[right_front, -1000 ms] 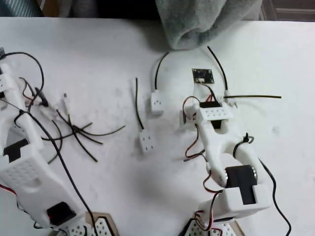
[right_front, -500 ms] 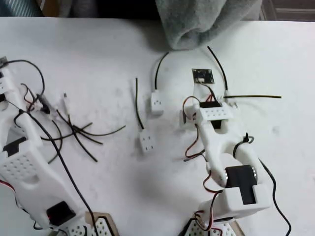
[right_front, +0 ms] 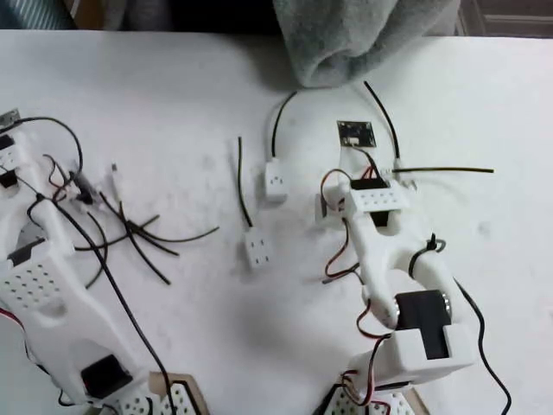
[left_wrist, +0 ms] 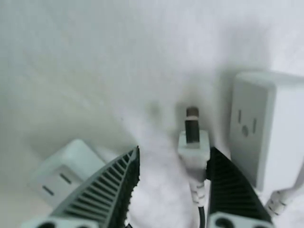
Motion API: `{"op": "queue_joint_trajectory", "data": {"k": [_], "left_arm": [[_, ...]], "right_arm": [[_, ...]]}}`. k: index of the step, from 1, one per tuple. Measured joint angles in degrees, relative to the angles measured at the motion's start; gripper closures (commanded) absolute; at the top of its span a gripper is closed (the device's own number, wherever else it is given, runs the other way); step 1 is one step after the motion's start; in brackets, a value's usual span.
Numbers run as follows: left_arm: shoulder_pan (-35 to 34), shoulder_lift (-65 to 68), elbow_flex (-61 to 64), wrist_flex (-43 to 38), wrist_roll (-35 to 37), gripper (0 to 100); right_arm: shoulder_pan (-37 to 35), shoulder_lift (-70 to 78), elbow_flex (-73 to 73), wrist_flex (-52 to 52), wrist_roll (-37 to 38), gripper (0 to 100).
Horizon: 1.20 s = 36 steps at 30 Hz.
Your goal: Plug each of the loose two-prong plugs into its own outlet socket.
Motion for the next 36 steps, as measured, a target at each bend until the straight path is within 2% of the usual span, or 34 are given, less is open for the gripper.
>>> {"op": "queue_joint_trajectory", "data": {"k": [4,8,21,25,30,33,36], "left_arm": [[0.62,0.0,0.0,-0.44,1.67,89],[4.04,-0.09,-0.09,-0.62,3.43,97],[4.75,0.35,-3.96,-0.79,3.78,98],[4.13,0.44,-14.51,2.29,3.78,98],[4.48,0.44,-35.87,16.35,3.6,98],[5.19,0.44,-50.81,24.97,-0.18,98],[5.8,0.35,-62.86,27.43,-4.31,98]], "right_arm": [[0.0,0.0,0.0,0.0,0.0,78.0],[0.0,0.0,0.0,0.0,0.0,78.0],[0.0,0.0,0.0,0.0,0.0,78.0],[0.0,0.0,0.0,0.0,0.0,78.0],[0.0,0.0,0.0,0.0,0.0,78.0],[0.0,0.0,0.0,0.0,0.0,78.0],[0.0,0.0,0.0,-0.18,0.0,78.0]]}}
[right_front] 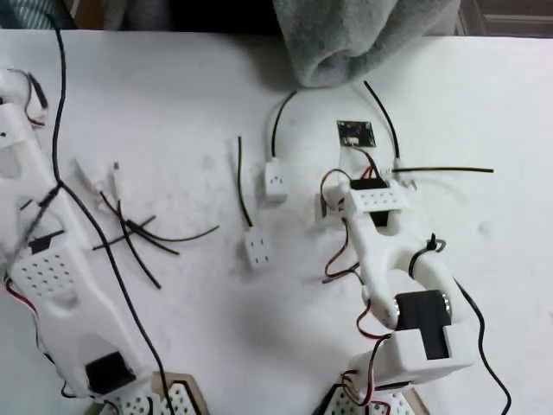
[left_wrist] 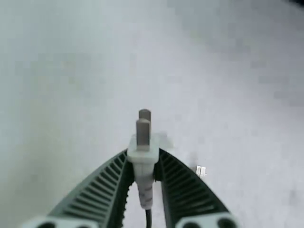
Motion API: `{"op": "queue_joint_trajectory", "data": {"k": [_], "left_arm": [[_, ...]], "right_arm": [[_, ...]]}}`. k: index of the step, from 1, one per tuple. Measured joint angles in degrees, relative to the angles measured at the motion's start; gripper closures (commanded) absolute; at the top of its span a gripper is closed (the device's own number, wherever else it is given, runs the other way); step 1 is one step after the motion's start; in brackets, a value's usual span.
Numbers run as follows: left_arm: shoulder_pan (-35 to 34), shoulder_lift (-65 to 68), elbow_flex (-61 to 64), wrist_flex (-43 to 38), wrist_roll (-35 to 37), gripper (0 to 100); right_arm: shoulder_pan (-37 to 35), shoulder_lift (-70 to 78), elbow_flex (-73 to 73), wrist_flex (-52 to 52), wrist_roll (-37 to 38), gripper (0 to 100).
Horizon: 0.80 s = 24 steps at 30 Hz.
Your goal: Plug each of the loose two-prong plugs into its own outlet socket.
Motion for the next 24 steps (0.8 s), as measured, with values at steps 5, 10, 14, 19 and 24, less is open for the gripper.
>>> {"op": "queue_joint_trajectory", "data": {"k": [5,10,14,19,24], "left_arm": [[-1.58,-0.18,-9.32,0.62,-1.67,98],[-2.9,-8.0,-9.49,0.79,-1.76,98],[-3.16,-20.22,-5.8,0.79,-1.76,98],[-2.99,-37.27,8.18,0.79,-1.76,98],[3.87,-55.74,31.91,0.53,-1.76,98]], "right_arm": [[-0.09,0.0,0.0,0.0,0.0,78.0],[0.09,0.0,0.0,0.0,0.0,78.0],[0.18,0.0,0.0,0.0,0.0,78.0],[-0.09,0.0,0.0,0.0,0.0,78.0],[0.0,0.0,0.0,0.0,0.0,78.0]]}}
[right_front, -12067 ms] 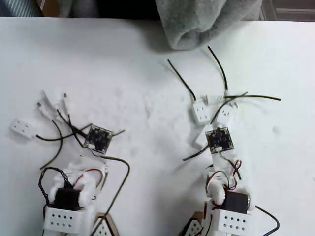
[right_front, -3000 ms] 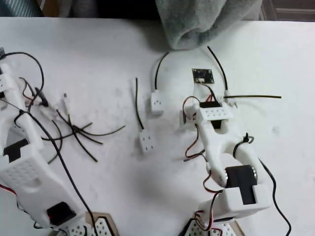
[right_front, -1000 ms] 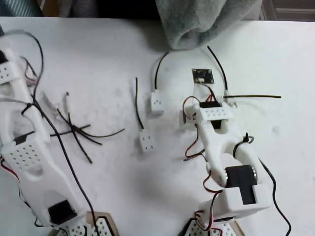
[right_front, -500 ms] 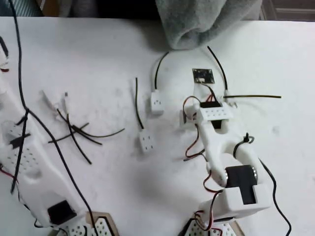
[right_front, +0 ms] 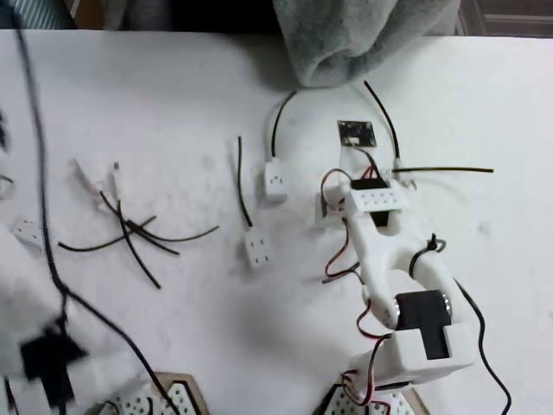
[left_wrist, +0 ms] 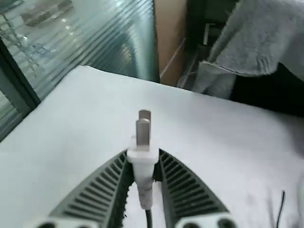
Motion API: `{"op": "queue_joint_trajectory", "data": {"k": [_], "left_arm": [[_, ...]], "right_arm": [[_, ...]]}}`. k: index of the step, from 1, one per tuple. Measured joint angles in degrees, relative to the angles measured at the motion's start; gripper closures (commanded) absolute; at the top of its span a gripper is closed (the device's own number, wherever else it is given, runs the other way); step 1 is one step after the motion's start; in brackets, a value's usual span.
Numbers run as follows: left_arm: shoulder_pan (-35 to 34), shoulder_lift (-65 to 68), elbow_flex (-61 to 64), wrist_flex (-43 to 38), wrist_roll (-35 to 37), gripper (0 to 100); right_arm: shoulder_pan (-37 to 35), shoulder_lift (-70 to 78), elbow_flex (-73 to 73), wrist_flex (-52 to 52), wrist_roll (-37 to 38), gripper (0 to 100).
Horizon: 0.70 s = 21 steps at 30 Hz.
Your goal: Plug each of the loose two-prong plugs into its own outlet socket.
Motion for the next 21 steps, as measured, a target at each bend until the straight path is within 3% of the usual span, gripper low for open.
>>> {"op": "queue_joint_trajectory", "data": {"k": [4,12,21], "left_arm": [[9.23,-13.27,22.33,-7.21,0.0,98],[21.63,-37.36,65.14,-35.34,4.31,98],[39.3,-63.12,100.31,-59.69,4.57,98]], "right_arm": [[0.09,0.0,0.0,0.0,0.0,78.0],[0.0,0.0,0.0,0.0,0.0,78.0],[0.0,0.0,0.0,0.0,0.0,78.2]]}}
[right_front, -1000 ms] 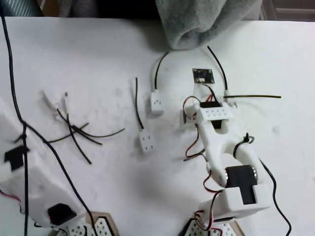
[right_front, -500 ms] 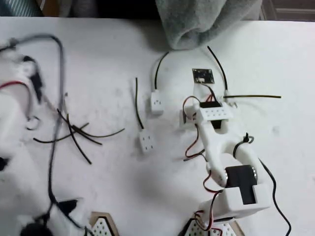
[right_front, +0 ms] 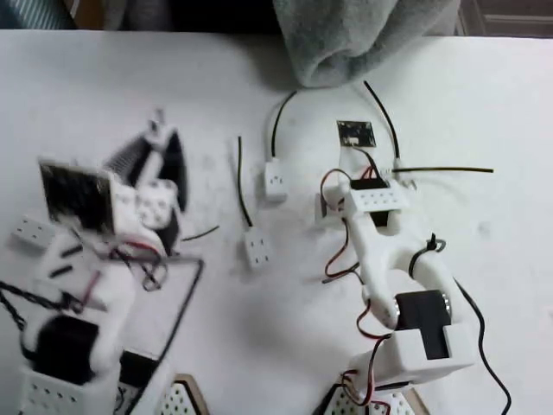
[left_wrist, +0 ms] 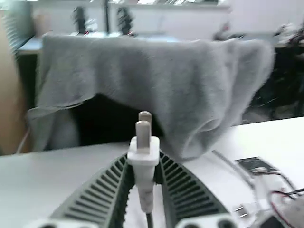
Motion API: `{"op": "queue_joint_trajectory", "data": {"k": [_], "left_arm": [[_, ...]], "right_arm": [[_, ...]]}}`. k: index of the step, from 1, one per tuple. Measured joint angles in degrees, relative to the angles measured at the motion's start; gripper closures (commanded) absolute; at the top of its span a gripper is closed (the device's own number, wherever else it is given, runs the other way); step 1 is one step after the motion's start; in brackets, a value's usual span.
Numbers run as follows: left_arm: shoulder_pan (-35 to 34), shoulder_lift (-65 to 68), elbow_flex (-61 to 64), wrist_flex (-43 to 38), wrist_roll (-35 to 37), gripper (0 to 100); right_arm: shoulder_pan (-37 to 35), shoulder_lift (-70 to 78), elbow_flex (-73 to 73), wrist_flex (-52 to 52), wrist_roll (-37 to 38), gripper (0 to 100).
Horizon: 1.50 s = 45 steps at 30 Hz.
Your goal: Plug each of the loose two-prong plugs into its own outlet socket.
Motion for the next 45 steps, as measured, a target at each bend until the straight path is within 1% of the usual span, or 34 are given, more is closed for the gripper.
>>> {"op": "queue_joint_trajectory", "data": {"k": [4,8,12,15,21,25,28,31,33,36,39,42,45], "left_arm": [[5.89,-7.82,10.02,-6.51,0.0,98],[11.43,-13.01,16.79,-11.08,0.0,98],[16.7,-16.09,22.42,-14.95,-2.9,98],[18.64,-17.23,26.37,-18.37,-3.78,98],[19.16,-18.55,32.09,-22.68,-4.13,98],[19.34,-20.84,35.16,-22.95,-4.13,98],[19.52,-23.56,36.48,-22.95,-4.13,98],[19.52,-26.29,37.71,-23.12,-4.13,98],[19.52,-26.9,38.24,-23.12,-4.13,98],[19.52,-27.08,39.03,-23.21,-4.13,98],[19.52,-27.08,39.12,-23.21,-4.13,98],[19.52,-27.08,39.12,-23.21,-4.13,98],[19.52,-27.08,39.12,-23.21,-4.13,98]], "right_arm": [[0.0,0.0,0.0,0.0,0.0,78.2],[0.0,0.0,0.0,0.0,0.0,78.2],[0.0,-0.26,-0.18,1.32,0.0,78.2],[0.26,-3.25,-3.43,7.56,0.0,78.3],[1.32,-16.79,-15.65,24.7,0.0,78.3],[0.79,-28.04,-24.88,29.89,0.0,78.3],[-3.78,-37.1,-29.8,30.42,0.0,78.3],[-12.4,-45.36,-31.12,30.42,0.0,79.8],[-18.81,-49.93,-31.12,30.51,0.0,85.8],[-27.43,-55.82,-31.38,30.51,0.0,98.2],[-34.29,-60.84,-31.38,30.51,0.0,95.6],[-39.74,-64.18,-30.51,30.51,0.0,98.1],[-42.2,-67.25,-24.88,30.51,0.0,97.9]]}}
